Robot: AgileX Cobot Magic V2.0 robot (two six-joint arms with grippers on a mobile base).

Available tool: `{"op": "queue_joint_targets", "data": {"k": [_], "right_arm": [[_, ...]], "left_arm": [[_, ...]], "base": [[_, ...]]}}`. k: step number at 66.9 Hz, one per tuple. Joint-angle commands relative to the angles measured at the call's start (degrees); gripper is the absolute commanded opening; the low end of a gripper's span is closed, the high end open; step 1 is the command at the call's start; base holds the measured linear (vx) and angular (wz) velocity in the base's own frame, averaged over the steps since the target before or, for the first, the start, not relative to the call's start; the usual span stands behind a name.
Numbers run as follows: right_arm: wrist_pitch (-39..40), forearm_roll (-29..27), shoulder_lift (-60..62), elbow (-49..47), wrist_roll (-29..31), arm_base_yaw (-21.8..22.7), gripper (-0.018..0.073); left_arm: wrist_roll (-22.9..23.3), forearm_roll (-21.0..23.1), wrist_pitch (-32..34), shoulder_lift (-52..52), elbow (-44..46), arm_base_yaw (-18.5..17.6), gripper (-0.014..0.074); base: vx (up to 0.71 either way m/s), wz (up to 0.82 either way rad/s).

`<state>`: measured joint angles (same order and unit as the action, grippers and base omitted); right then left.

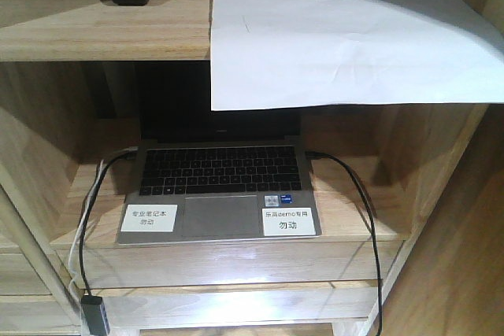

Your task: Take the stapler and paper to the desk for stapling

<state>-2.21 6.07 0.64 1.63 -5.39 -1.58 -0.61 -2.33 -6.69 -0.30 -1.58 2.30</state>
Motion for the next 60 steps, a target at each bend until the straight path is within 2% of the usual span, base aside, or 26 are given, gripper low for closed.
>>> {"op": "queue_joint_targets", "data": {"k": [1,60], "right_arm": [[4.3,0.5,0.8,0.1,0.4,0.0,-0.0009],[4.2,0.5,0.8,0.1,0.4,0.0,-0.0009]], "left_arm": [[0.6,0.3,4.2,-1.3,-1.6,-0.2,-0.0007],[0.6,0.3,4.2,-1.3,-1.6,-0.2,-0.0007]], "base": [[0.0,0.0],[0.0,0.0]]}}
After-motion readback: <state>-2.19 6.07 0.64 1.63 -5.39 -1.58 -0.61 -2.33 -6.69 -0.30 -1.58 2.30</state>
